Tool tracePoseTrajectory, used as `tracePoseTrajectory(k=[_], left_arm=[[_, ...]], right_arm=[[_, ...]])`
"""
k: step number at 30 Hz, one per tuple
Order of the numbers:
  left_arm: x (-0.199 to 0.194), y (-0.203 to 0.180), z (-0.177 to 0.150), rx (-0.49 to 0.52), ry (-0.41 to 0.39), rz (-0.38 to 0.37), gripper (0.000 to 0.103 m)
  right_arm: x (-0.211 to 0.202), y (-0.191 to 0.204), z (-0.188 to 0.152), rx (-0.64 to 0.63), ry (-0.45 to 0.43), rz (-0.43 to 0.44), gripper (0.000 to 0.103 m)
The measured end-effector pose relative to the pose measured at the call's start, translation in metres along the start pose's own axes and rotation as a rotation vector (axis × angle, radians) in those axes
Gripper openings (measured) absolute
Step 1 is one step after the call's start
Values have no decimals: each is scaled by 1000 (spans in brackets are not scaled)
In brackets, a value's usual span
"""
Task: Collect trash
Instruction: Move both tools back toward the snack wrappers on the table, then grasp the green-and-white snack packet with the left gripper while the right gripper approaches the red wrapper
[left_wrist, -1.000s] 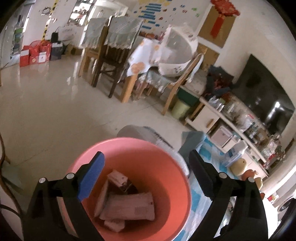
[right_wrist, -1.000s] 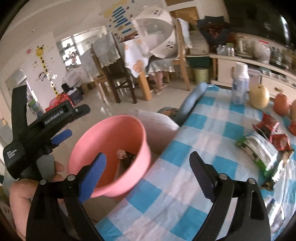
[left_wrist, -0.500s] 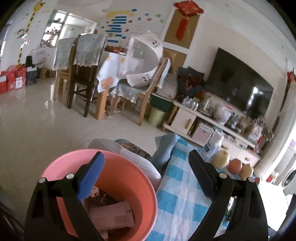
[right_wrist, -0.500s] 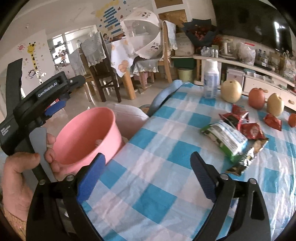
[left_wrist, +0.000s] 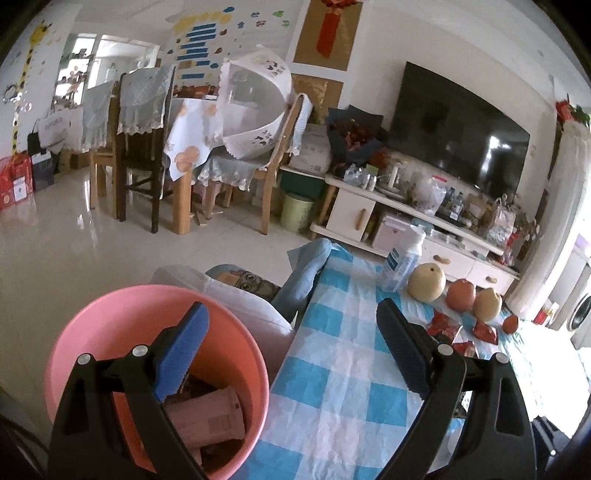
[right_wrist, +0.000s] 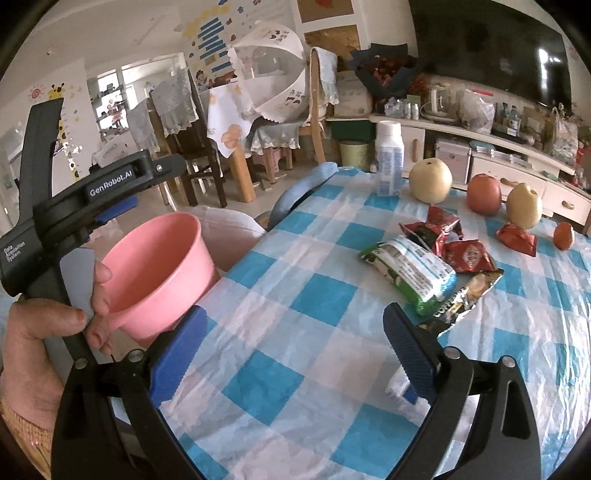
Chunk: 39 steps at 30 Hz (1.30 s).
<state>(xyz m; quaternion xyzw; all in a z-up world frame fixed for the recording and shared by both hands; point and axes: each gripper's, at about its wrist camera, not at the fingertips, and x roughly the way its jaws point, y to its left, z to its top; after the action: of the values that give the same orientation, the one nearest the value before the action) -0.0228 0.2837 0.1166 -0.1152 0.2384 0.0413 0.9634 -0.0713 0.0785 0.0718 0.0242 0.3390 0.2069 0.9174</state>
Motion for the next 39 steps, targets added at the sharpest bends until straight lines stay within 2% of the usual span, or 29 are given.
tracePoseTrajectory(k=[6, 17, 23, 30, 39], left_arm=[[-1, -15, -3, 66, -5, -2, 93], [1, -41, -9, 115, 7, 4, 93], [9, -54, -13, 133, 53, 7, 93], [16, -74, -23, 172, 99, -23, 93], [29, -105, -37, 202, 179, -99, 93]], right_arm=[[-6, -17, -3, 23, -5, -5, 95], [-20, -37, -6, 12, -28, -32, 95], [-26, -52, -8, 22, -31, -45, 95], [-32, -73, -10, 45, -34, -71, 95], [-43, -123, -9, 127, -39, -120, 95]])
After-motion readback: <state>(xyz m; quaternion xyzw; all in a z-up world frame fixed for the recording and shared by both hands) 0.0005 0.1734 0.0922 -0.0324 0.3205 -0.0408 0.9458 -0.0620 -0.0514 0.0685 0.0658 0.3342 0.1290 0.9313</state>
